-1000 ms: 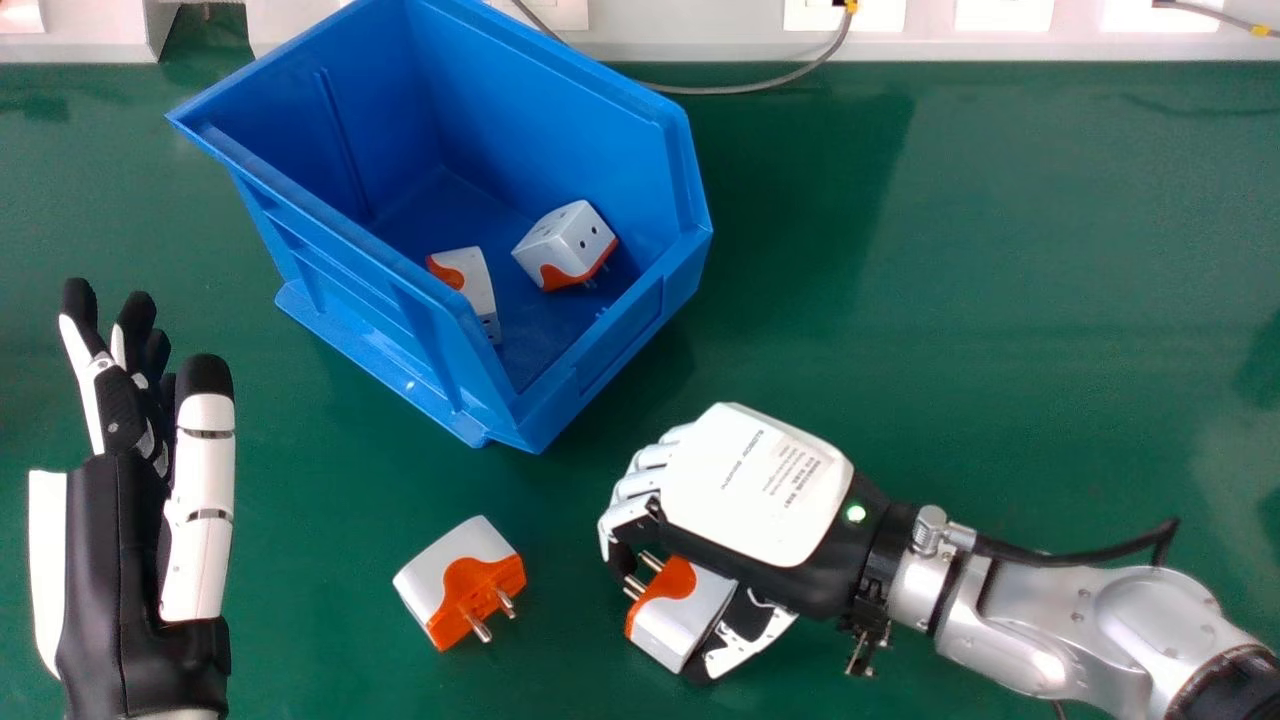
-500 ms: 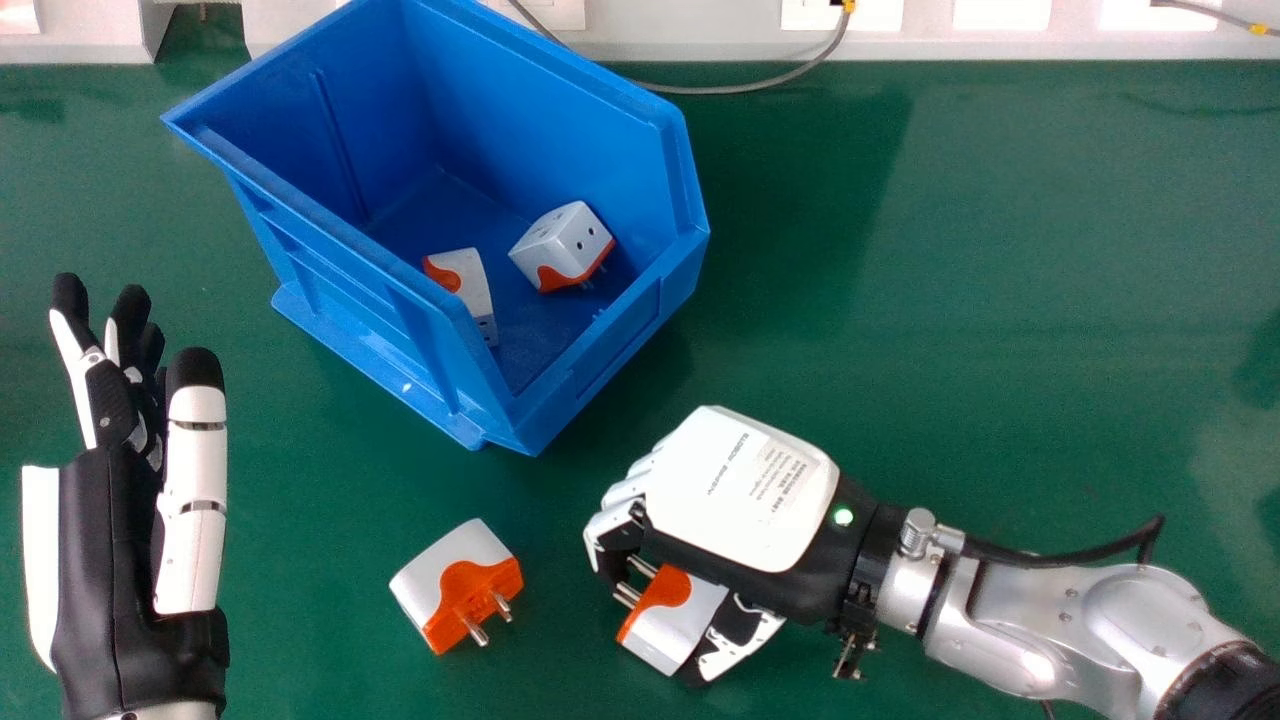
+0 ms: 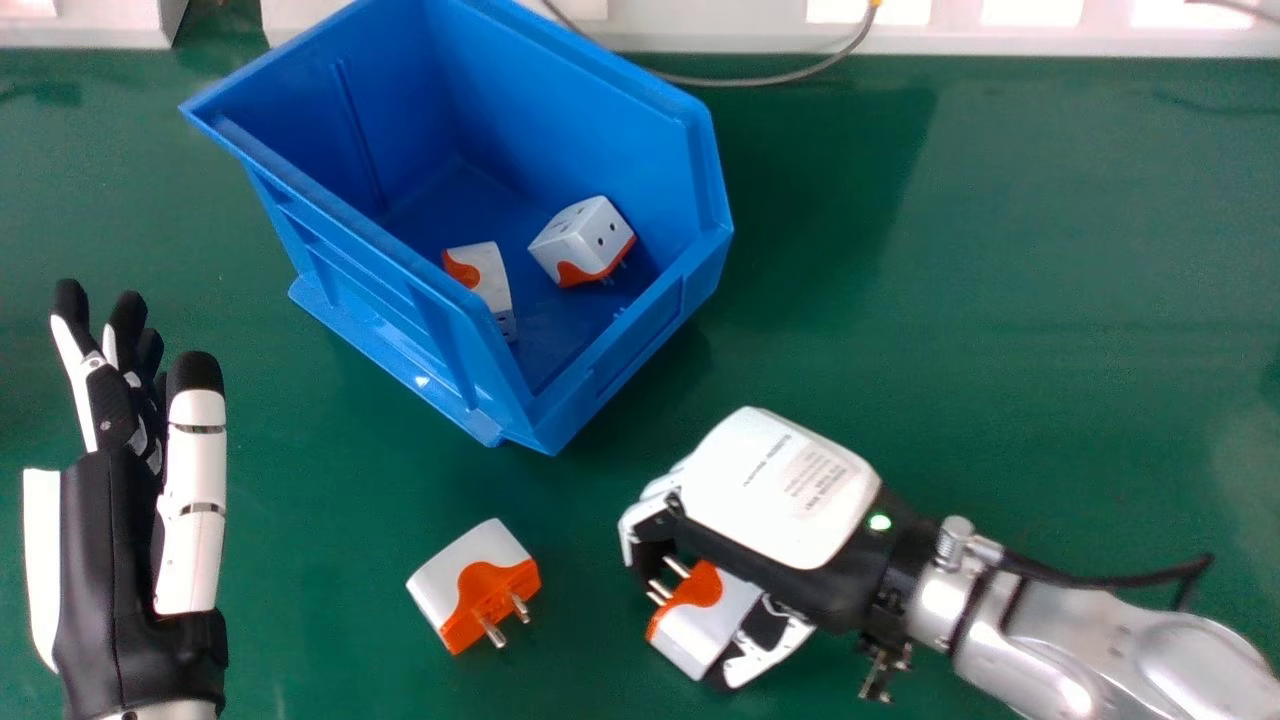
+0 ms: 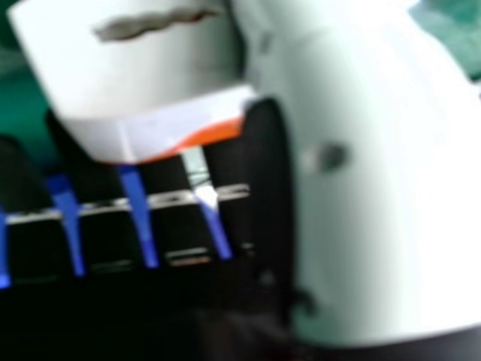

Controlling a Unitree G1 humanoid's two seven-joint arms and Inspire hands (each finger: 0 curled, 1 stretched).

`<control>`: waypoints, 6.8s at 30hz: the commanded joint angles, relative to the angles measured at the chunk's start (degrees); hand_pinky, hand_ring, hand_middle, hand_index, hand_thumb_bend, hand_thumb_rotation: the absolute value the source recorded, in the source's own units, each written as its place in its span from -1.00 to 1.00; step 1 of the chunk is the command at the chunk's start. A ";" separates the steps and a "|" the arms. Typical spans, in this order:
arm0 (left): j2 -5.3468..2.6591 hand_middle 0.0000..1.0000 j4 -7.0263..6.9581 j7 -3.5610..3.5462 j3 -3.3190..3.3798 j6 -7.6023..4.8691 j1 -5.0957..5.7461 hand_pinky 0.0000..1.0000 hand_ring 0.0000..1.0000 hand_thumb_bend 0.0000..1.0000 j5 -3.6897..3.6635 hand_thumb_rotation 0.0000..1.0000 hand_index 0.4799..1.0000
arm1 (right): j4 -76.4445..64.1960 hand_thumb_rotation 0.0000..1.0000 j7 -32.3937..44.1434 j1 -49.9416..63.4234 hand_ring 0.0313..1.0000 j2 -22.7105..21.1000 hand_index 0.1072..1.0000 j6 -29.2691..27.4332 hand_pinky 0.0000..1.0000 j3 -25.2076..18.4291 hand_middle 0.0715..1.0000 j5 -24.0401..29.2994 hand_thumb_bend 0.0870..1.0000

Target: Pick all objects and put in blue box

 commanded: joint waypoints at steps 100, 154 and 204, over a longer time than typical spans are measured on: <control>-0.54 0.97 -1.45 1.50 0.19 -0.96 0.92 1.00 0.99 -0.25 2.43 0.76 0.96 | 54.18 -0.29 -5.98 -55.21 0.87 35.63 0.81 24.73 0.67 8.98 0.86 -1.83 0.28; -1.09 1.00 1.06 0.15 -0.93 -3.59 2.07 1.00 1.00 -0.18 1.37 0.65 1.00 | -18.16 -0.37 -9.40 21.52 0.50 2.00 0.47 -10.89 0.22 -12.81 0.57 2.63 -0.40; -0.88 0.99 -1.00 0.63 1.44 -3.15 2.83 1.00 1.00 -0.36 0.91 0.64 1.00 | 9.56 -0.38 -6.96 -6.72 0.54 22.89 0.57 -3.04 0.19 6.29 0.66 -8.90 -0.37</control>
